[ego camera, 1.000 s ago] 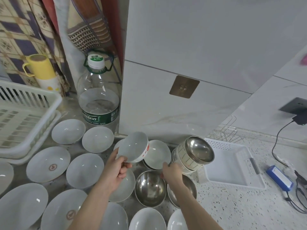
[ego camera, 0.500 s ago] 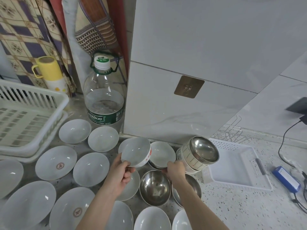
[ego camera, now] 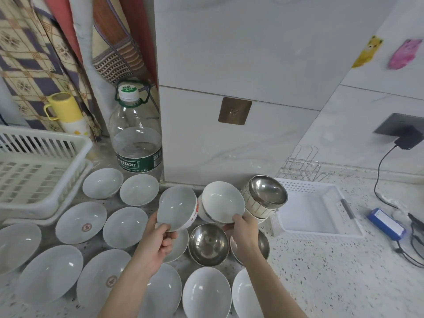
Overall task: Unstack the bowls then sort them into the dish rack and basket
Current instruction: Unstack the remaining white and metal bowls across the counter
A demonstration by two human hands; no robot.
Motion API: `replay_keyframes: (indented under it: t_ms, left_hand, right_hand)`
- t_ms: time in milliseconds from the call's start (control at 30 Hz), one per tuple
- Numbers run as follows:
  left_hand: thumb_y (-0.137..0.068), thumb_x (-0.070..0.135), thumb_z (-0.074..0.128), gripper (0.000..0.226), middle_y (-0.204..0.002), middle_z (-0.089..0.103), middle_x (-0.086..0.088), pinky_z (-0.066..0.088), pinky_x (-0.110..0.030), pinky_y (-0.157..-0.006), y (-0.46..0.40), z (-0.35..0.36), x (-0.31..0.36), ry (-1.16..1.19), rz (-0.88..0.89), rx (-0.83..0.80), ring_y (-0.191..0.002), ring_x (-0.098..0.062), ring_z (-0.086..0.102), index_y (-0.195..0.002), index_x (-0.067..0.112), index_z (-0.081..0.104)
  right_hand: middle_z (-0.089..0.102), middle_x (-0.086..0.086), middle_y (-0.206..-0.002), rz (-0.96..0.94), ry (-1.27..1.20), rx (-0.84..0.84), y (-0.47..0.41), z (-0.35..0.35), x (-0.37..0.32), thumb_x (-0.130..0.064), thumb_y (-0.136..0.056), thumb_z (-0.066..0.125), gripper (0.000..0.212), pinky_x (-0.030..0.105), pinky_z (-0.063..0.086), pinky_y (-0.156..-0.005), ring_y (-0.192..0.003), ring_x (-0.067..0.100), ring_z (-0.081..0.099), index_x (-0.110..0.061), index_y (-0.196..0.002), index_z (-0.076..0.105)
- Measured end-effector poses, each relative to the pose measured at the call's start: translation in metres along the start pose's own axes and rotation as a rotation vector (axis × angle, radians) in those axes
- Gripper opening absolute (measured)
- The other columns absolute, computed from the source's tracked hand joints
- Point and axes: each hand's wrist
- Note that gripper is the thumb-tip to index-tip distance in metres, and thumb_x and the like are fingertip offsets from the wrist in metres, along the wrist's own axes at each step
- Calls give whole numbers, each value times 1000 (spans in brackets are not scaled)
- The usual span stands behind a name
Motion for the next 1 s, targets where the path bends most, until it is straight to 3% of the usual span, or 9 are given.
replay_keyframes:
  t_ms: [100, 233, 333, 633, 833, 1000]
  left_hand:
    - [-96, 0, 40, 39, -54, 56, -5, 25, -16, -31, 6, 8, -6, -34, -6, -6, -36, -5, 32, -118, 29, 55]
    - [-95, -2, 41, 42, -53, 55, -3, 24, -15, -29, 14, 26, -19, -26, -37, -31, -35, -4, 34, -120, 28, 54]
    - [-96, -2, 41, 42, -53, 56, -4, 24, -15, -29, 19, 41, -30, -21, -69, -44, -34, -4, 37, -117, 31, 56]
    - [-97, -3, 40, 45, -58, 57, -5, 26, -15, -28, 36, 87, -68, 31, -88, -23, -35, -4, 40, -117, 34, 58]
    - [-96, -4, 41, 44, -55, 56, -5, 24, -15, -27, 45, 117, -91, 75, -77, 24, -33, -4, 39, -116, 32, 56]
    - [-97, -4, 39, 46, -68, 49, -10, 24, -15, -28, 58, 134, -105, 64, -45, 69, -33, -4, 40, -125, 32, 50]
  right_hand:
    - [68, 22, -72, -8, 5, 69, 15, -26, 3, 1, -83, 47, 17, 14, 38, -38, -54, 18, 52, 1, -80, 63]
    - [56, 8, -43, -10, -84, 145, 36, -64, 11, 4, -81, 46, 23, 14, 31, -35, -34, 8, 41, -3, -62, 54]
    - [48, 16, -48, -36, -178, 210, 45, -93, 21, 6, -81, 45, 27, 16, 28, -36, -35, 9, 35, -2, -55, 43]
    - [59, 11, -45, -26, -133, 360, 32, -170, 54, 0, -86, 46, 19, 27, 32, -46, -36, 4, 42, 2, -72, 59]
    - [61, 9, -45, 44, -31, 310, 17, -205, 89, -4, -89, 48, 21, 29, 38, -51, -48, 18, 51, -1, -76, 64]
    - [63, 7, -47, 94, 91, 212, 3, -217, 105, -7, -88, 48, 20, 30, 36, -53, -52, 21, 47, -8, -80, 65]
Point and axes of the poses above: each hand's wrist, its own y-axis away from the middle knuckle, its own z-axis out of the palm, x = y × z
